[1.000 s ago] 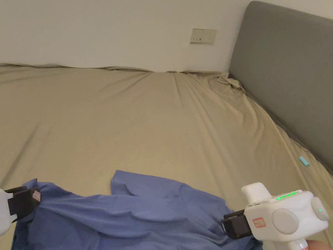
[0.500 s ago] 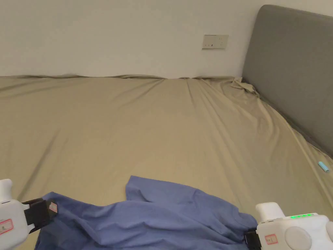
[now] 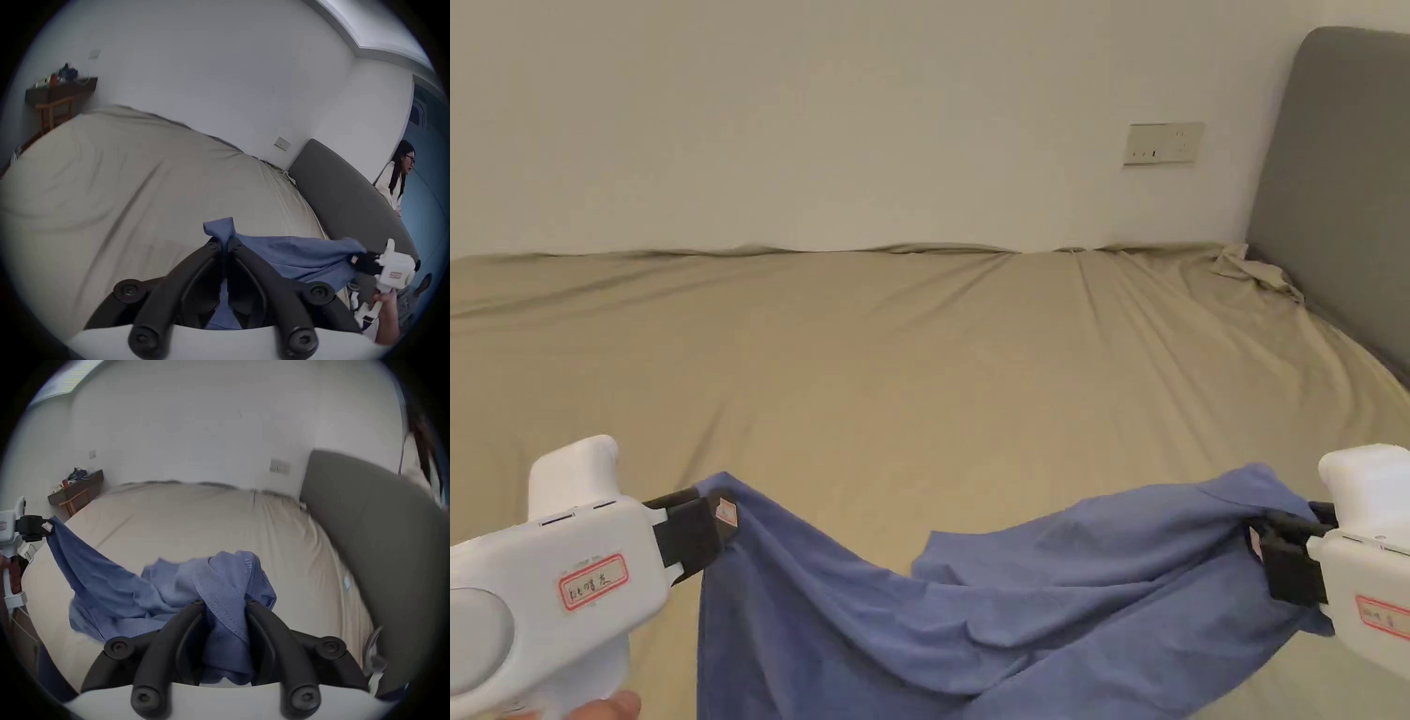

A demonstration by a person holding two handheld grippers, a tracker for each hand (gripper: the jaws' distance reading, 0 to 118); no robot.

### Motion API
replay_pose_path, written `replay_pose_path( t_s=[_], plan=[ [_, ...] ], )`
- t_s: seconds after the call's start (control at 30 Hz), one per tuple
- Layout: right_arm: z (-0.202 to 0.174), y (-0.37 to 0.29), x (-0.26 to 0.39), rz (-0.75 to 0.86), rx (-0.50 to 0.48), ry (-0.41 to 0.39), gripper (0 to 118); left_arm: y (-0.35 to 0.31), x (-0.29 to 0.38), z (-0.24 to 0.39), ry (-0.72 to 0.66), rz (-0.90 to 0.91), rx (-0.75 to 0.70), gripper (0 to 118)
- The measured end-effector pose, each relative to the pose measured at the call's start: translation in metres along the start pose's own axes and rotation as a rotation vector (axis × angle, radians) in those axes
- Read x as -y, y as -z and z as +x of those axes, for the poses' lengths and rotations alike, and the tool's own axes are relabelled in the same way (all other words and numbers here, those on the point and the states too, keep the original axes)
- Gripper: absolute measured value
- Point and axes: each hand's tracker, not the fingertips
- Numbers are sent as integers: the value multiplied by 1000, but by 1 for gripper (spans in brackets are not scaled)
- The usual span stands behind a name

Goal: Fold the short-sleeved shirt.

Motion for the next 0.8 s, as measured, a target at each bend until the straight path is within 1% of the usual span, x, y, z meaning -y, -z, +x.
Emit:
replay_pose_path(
  t_s=[0.1, 0.13, 0.2, 0.33, 0.43, 0.5, 0.53, 0.57, 0.63, 0.67, 0.8],
  plan=[
    [2, -1, -45, 55, -1, -35, 22, -2, -40, 2, 4, 34, -21, 3],
    [5, 0, -60, 75, 11, -42, 22, -4, -55, 2, -5, 85, -38, 3],
    [14, 5, -97, 91, 21, -42, 22, -7, -92, 3, 21, 117, -47, 3],
    [42, 17, -156, 112, 75, 3, 22, -23, -159, -4, -20, 251, -85, 3],
    [64, 30, -192, 86, 115, 37, 22, -34, -197, -12, -86, 332, -104, 3],
    [77, 36, -211, 72, 88, 118, 22, -33, -216, -16, -92, 351, -124, 3],
    [82, 42, -221, 58, 88, 129, 22, -30, -224, -18, -95, 360, -121, 3],
    [86, 47, -232, 37, 74, 162, 22, -27, -234, -20, -110, 366, -129, 3],
    [93, 54, -246, 14, 16, 213, 22, -20, -247, -23, -122, 372, -150, 3],
    [94, 58, -254, 2, 10, 225, 22, -18, -252, -25, -137, 385, -144, 3],
    [89, 69, -277, 3, 31, 196, 22, -4, -267, -23, -137, 390, -157, 3]
  ],
)
